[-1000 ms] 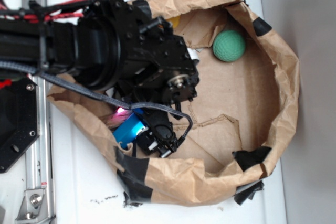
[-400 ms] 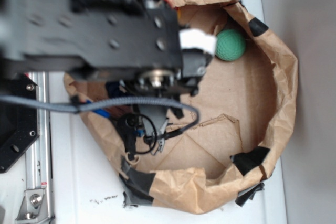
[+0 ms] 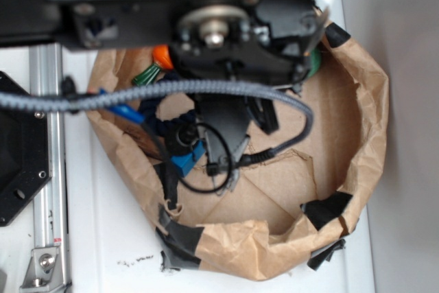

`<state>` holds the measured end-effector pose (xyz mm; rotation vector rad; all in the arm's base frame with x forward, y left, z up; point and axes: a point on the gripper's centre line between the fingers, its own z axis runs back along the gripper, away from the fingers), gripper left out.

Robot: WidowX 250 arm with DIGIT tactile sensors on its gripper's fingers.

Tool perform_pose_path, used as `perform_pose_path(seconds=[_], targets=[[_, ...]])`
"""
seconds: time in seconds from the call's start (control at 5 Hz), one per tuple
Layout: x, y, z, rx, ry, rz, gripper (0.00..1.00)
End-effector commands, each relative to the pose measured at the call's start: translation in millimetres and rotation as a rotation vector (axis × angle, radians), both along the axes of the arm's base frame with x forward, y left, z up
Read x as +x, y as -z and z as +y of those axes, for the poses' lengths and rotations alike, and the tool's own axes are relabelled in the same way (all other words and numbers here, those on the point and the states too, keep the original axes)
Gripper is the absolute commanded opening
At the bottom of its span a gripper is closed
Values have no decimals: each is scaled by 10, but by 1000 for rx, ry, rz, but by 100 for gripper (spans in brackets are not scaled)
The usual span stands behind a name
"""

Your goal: Grab the blue block.

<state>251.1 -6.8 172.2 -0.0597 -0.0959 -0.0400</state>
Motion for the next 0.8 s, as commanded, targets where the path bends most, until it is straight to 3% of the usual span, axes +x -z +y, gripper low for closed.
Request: perform_pose_path(seconds=[0.0, 0.4, 0.6], targets=[[-238, 446, 165, -43, -229, 122, 100], [-449, 950, 133, -166, -555, 242, 100], [-350, 1079, 21, -225, -621, 296, 100]])
